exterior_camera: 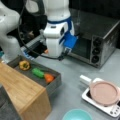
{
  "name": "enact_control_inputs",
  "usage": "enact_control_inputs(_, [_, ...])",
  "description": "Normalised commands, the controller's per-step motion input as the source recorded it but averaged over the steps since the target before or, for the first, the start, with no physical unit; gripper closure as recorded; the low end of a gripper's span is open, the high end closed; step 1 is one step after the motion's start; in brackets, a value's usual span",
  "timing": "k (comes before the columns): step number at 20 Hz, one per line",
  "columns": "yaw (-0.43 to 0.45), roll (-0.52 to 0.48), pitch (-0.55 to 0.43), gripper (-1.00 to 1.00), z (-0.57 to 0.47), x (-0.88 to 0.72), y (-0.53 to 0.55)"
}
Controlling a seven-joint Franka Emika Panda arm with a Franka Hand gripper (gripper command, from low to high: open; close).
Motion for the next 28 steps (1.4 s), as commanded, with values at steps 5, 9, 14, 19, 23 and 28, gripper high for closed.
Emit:
enact_control_inputs(5, [-0.470, 0.178, 0.130, -1.00, 0.08, 0.25, 0.24])
enact_control_inputs(9, [-0.219, 0.069, 0.129, -1.00, -0.01, 0.15, 0.26])
enact_control_inputs(14, [-0.036, 0.086, 0.118, -1.00, 0.10, 0.14, 0.09])
enact_control_inputs(19, [0.003, 0.090, 0.141, -1.00, 0.13, 0.18, 0.00])
enact_control_inputs(23, [0.049, 0.071, 0.147, -1.00, 0.10, 0.20, -0.04])
enact_control_inputs(28, [0.065, 0.047, 0.155, -1.00, 0.09, 0.18, -0.06])
